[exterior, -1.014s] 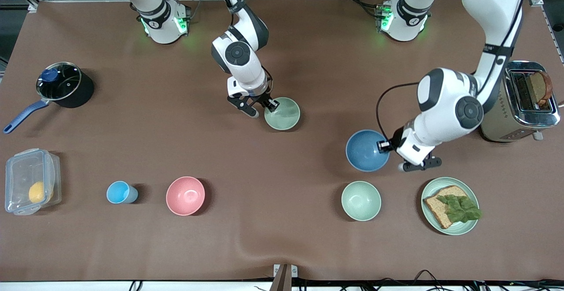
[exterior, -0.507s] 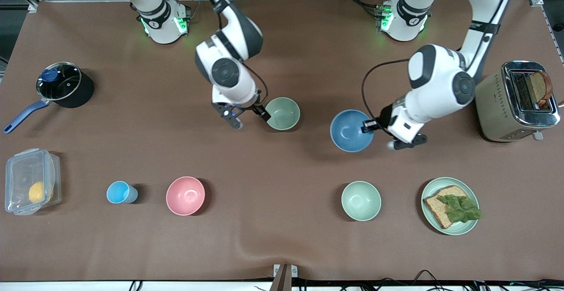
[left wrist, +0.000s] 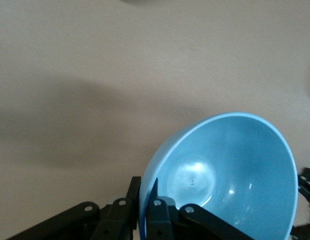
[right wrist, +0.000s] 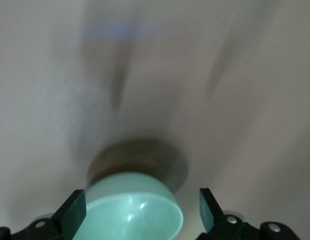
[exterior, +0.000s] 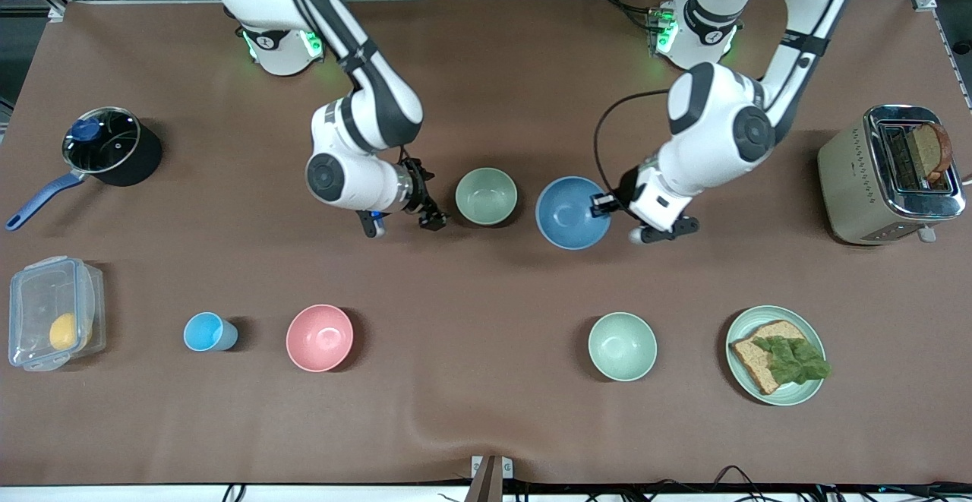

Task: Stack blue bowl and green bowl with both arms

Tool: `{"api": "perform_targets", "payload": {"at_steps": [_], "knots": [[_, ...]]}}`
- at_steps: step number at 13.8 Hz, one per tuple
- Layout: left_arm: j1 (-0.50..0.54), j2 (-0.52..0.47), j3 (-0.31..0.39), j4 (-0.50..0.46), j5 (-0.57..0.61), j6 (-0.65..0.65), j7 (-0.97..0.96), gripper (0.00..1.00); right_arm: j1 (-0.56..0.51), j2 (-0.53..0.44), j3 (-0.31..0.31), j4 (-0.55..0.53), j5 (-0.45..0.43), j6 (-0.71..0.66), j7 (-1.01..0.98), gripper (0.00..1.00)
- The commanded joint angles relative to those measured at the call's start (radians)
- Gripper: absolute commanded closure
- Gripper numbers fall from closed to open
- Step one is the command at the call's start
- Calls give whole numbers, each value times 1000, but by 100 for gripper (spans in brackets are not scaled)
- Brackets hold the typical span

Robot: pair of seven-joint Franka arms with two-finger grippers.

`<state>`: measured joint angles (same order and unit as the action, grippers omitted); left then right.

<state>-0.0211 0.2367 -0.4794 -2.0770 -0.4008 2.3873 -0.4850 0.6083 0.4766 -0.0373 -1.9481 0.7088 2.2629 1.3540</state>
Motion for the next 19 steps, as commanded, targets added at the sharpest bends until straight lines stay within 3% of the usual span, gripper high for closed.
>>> {"api": "perform_targets", "payload": {"at_steps": [1, 6, 9, 19], "knots": [[-49, -1, -30, -21, -27, 59, -56, 100, -38, 4, 13, -75, 168, 61, -88, 0], [-157, 78, -25, -15, -13, 130, -102, 100, 2, 54, 16, -112, 565, 158, -352, 0], [-177, 124, -25, 0, -12, 151, -104, 100, 40, 77, 16, -110, 717, 222, -444, 0], [-243, 207, -21, 8, 2, 211, -110, 100, 44, 85, 16, -111, 733, 224, -486, 0]]}}
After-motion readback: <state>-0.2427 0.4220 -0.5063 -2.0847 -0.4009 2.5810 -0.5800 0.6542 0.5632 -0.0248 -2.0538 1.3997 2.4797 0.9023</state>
